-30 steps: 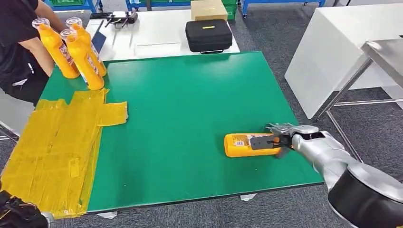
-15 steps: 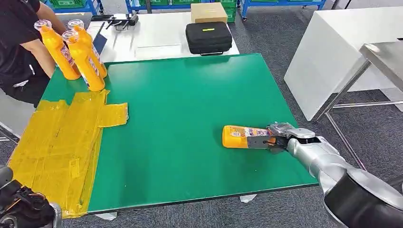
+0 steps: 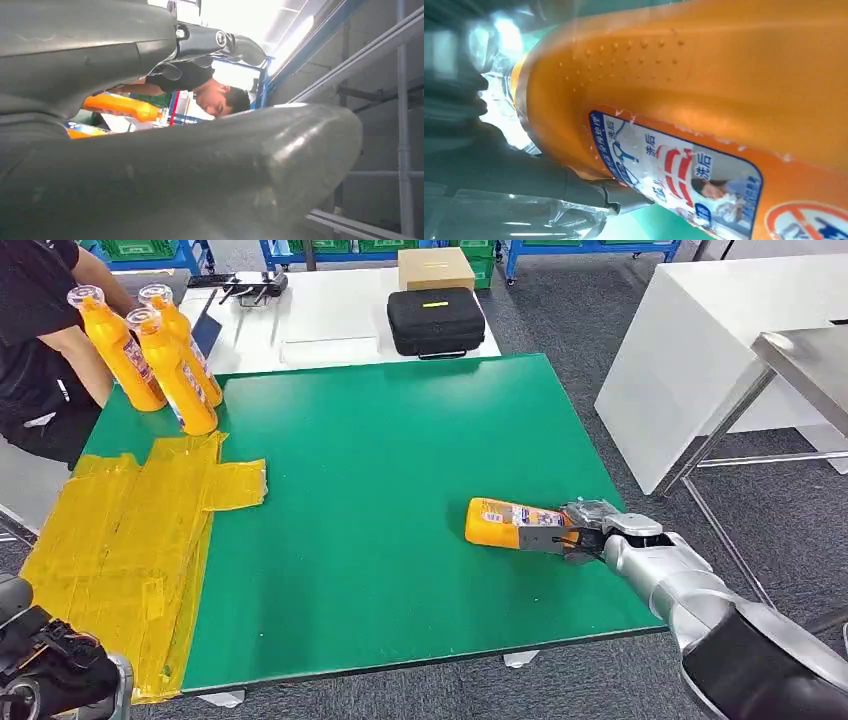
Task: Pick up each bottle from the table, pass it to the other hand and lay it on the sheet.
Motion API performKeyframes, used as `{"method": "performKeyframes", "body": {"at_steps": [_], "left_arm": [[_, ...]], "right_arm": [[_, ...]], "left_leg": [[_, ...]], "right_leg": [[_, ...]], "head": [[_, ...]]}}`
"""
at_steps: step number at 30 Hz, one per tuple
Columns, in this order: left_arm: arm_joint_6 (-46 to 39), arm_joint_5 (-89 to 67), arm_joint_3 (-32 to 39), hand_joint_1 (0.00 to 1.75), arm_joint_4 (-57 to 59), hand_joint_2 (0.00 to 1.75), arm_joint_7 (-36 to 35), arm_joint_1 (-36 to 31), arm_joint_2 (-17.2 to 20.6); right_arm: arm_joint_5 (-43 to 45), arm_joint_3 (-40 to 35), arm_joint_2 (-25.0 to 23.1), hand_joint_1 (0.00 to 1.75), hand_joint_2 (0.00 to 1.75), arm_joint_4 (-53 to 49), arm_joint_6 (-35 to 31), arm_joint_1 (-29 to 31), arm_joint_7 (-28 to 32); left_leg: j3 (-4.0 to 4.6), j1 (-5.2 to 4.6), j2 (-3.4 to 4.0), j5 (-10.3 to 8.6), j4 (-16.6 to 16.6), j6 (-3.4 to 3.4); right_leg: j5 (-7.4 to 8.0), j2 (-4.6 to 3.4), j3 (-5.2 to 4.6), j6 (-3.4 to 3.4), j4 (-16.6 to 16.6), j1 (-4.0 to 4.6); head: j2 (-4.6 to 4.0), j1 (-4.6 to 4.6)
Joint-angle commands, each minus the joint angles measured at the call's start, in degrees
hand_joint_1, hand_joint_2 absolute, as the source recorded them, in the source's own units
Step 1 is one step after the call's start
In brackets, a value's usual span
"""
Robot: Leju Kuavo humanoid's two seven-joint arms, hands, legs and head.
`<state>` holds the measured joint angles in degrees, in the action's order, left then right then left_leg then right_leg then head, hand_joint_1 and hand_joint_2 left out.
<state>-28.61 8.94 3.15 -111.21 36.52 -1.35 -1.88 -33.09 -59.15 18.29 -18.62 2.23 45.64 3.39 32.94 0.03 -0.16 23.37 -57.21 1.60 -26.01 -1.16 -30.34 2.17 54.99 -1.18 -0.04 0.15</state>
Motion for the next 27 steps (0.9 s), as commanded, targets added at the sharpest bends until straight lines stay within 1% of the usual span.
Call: {"method": "performKeyframes", "body": {"at_steps": [1, 2, 3, 4, 5, 7, 8, 9, 10, 11, 12, 13, 15, 16, 17, 18, 19, 21, 23, 24, 27], "left_arm": [[0.12, -0.04, -1.59, 0.00, 4.98, 0.00, 0.16, -2.38, 0.94], [0.12, -0.05, -1.61, 0.00, 4.99, 0.00, 0.11, -2.31, 0.94], [2.53, 1.40, -1.64, 0.00, 6.19, 0.00, -3.75, -1.12, 1.58], [2.75, 1.39, -1.50, 0.00, 6.47, 0.00, -3.62, -1.07, 1.55], [2.98, 1.45, -1.35, 0.00, 6.73, 0.00, -3.41, -1.03, 1.48], [2.98, 1.45, -1.35, 0.00, 6.73, 0.00, -3.41, -1.03, 1.48], [2.97, 1.44, -1.30, 0.00, 6.74, 0.00, -3.41, -1.24, 1.40], [2.97, 1.44, -1.30, 0.00, 6.74, 0.00, -3.41, -1.24, 1.40], [4.11, 1.65, -1.63, 0.00, 7.04, 0.00, -5.70, -1.03, 1.88], [5.55, 2.49, -1.60, 0.00, 7.98, 0.00, -8.31, -1.01, 2.19], [8.24, 3.12, -1.85, 0.00, 9.46, 0.00, -10.88, -0.98, 2.77], [11.53, 5.57, -1.82, 0.00, 10.87, 0.00, -13.91, -0.58, 2.73], [13.61, 6.69, -1.75, 0.00, 12.26, 0.00, -15.64, 0.28, 2.51], [13.77, 6.55, -1.70, 0.00, 12.59, 0.00, -15.85, 0.46, 2.48], [15.54, 7.91, -1.64, 0.00, 13.03, 1.75, -17.85, 1.28, 2.32], [16.12, 8.16, -1.69, 0.00, 13.19, 1.75, -18.49, 1.59, 2.28], [17.49, 8.61, -2.17, 0.00, 13.61, 1.75, -19.74, 2.08, 2.43], [20.18, 10.71, -2.67, 0.00, 14.66, 1.75, -21.24, 2.65, 2.29], [24.62, 16.33, -2.31, 0.00, 16.23, 1.75, -24.16, 2.79, 1.89], [24.94, 16.91, -1.78, 0.00, 16.93, 1.75, -24.19, 2.75, 1.70], [25.13, 16.91, -0.86, 0.00, 16.47, 1.75, -24.20, 2.47, 1.48]], "right_arm": [[-1.46, 3.33, -2.26, 1.75, 1.75, -0.13, -0.71, -8.12, -1.15], [-1.89, 4.45, -2.42, 1.75, 1.75, -0.32, -1.14, -8.26, -1.34], [-6.88, 17.48, -2.52, 1.75, 1.75, -6.03, -2.56, -10.41, 0.04], [-7.83, 18.51, -2.43, 1.75, 1.75, -6.76, -1.98, -10.61, -0.15], [-8.80, 19.62, -2.34, 1.75, 1.75, -7.53, -1.37, -10.87, -0.30], [-8.80, 19.62, -2.34, 1.75, 1.75, -7.53, -1.37, -10.87, -0.30], [-9.07, 20.00, -2.27, 1.75, 1.75, -7.70, -1.27, -11.09, -0.22], [-9.07, 20.00, -2.27, 1.75, 1.75, -7.70, -1.27, -11.09, -0.22], [-11.25, 24.25, -2.59, 1.75, 1.75, -8.99, -1.39, -12.08, 0.79], [-13.82, 27.67, -2.62, 1.75, 1.75, -11.30, -1.02, -13.02, 1.54], [-17.15, 32.42, -2.73, 1.75, 1.75, -15.65, 0.29, -14.66, 2.41], [-19.23, 37.88, -3.31, 1.75, 1.75, -21.67, 2.61, -16.77, 3.68], [-22.79, 43.67, -4.73, 1.75, 1.75, -29.68, 6.08, -19.31, 4.17], [-23.94, 44.97, -5.23, 1.75, 1.75, -31.54, 7.00, -19.91, 4.14], [-25.52, 47.17, -6.52, 1.75, 1.75, -34.76, 8.18, -20.57, 4.52], [-26.17, 48.00, -7.07, 1.75, 1.75, -35.85, 8.61, -20.86, 4.61], [-26.53, 48.88, -7.85, 1.75, 1.75, -36.99, 8.76, -21.21, 4.58], [-27.01, 49.58, -8.79, 1.75, 1.75, -37.91, 8.85, -21.49, 4.80], [-27.47, 49.19, -9.17, 1.75, 1.75, -37.19, 8.42, -20.47, 5.94], [-26.66, 48.62, -9.13, 1.75, 1.75, -36.58, 7.96, -19.49, 6.72], [-24.68, 48.00, -9.08, 1.75, 1.75, -36.87, 7.57, -18.35, 7.55]], "left_leg": [[1.11, 0.08, -0.36, -0.55, 0.18, -0.23], [0.50, 0.04, -0.12, -0.15, -0.09, -0.10], [0.76, 0.06, -0.19, -0.34, -0.01, -0.13], [0.40, 0.04, -0.08, -0.08, -0.11, -0.07], [0.41, 0.08, -0.06, -0.06, -0.10, -0.16], [0.60, 0.06, 0.25, -0.05, -0.07, -0.19], [0.53, 0.05, 0.30, 0.00, -0.05, -0.18], [0.83, 0.06, 0.21, -0.17, 0.06, -0.21], [0.48, 0.07, 0.25, -0.01, -0.03, -0.19], [0.67, 0.07, 0.15, -0.15, 0.07, -0.21], [0.72, 0.08, 0.09, -0.22, 0.13, -0.20], [0.54, 0.07, 0.13, -0.19, 0.13, -0.13], [0.11, 0.07, 0.32, 0.04, 0.05, -0.07], [0.33, 0.08, 0.31, -0.09, 0.19, -0.13], [0.19, 0.07, 0.36, 0.00, 0.14, -0.10], [0.35, 0.08, 0.30, -0.04, 0.17, -0.14], [0.20, 0.05, 0.34, 0.04, 0.10, -0.08], [0.31, 0.05, 0.24, -0.03, 0.13, -0.05], [0.56, 0.05, 0.09, -0.05, 0.09, 0.00], [0.74, 0.07, -0.06, -0.09, 0.09, -0.03], [1.11, 0.06, -0.10, -0.12, 0.04, -0.06]], "right_leg": [[0.44, 0.52, -0.98, -0.27, -0.19, 0.08], [0.10, 0.18, -0.46, -0.09, 0.07, 0.05], [0.27, 0.29, -0.68, -0.15, 0.00, 0.06], [0.09, 0.14, -0.37, -0.16, 0.08, 0.04], [0.07, 0.12, -0.36, -0.11, 0.04, 0.07], [0.14, -0.16, -0.48, -0.12, -0.01, 0.06], [0.12, -0.26, -0.44, -0.12, -0.04, 0.06], [0.26, -0.13, -0.70, -0.17, -0.15, 0.08], [0.15, -0.21, -0.41, -0.18, -0.08, 0.08], [0.29, -0.08, -0.58, -0.27, -0.16, 0.08], [0.31, 0.01, -0.61, -0.29, -0.23, 0.09], [0.33, -0.07, -0.46, -0.17, -0.21, 0.08], [0.19, -0.32, -0.06, -0.08, -0.16, 0.08], [0.31, -0.28, -0.15, -0.14, -0.28, 0.09], [0.22, -0.35, 0.41, -0.11, -0.23, 0.09], [0.24, -0.27, 0.30, -0.15, -0.23, 0.10], [0.17, -0.35, 0.43, -0.06, -0.16, 0.08], [0.14, -0.24, 0.39, -0.05, -0.18, 0.08], [0.12, -0.14, 0.18, -0.02, -0.15, 0.08], [0.10, 0.08, 0.08, -0.06, -0.16, 0.10], [0.09, 0.21, -0.22, -0.07, -0.10, 0.08]], "head": [[0.00, 0.00], [0.00, 0.02], [0.00, -0.02], [0.00, 0.00], [0.00, 0.02], [0.00, 0.02], [0.00, 0.00], [0.00, 0.02], [0.00, 0.02], [0.00, 0.00], [0.00, 0.02], [0.00, 0.00], [0.00, -0.02], [0.00, 0.00], [0.00, 0.02], [0.00, 0.00], [0.00, -0.02], [0.00, -0.04], [0.00, -0.04], [0.00, 0.00], [0.00, -0.02]]}}
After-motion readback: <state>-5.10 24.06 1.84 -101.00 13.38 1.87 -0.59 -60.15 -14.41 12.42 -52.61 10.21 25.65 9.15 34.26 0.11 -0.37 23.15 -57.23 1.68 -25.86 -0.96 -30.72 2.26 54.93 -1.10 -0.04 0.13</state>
